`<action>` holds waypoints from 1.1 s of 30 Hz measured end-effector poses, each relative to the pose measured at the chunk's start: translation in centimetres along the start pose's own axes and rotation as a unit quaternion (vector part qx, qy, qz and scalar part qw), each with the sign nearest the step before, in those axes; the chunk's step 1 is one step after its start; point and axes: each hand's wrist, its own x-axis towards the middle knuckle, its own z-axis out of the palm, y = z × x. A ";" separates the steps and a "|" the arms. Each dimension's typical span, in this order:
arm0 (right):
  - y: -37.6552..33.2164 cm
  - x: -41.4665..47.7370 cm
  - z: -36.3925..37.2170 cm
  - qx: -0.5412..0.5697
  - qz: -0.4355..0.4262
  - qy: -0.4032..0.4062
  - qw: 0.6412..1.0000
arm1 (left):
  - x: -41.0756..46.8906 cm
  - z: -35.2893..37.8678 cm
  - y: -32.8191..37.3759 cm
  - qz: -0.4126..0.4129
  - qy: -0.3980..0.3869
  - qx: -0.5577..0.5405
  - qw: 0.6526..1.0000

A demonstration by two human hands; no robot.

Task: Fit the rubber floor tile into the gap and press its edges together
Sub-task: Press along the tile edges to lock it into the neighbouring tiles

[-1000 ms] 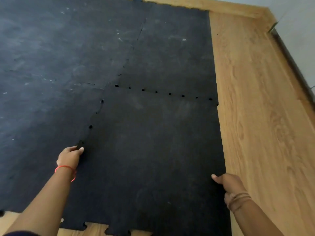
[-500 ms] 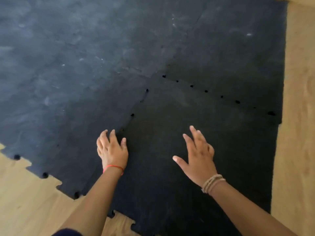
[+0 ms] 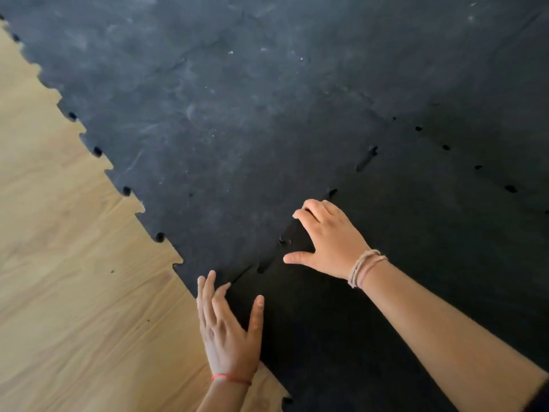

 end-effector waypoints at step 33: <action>-4.5 -6.0 2.3 -0.083 -0.080 -0.142 0.983 | -0.7 -1.4 -2.0 0.232 -0.148 0.134 0.952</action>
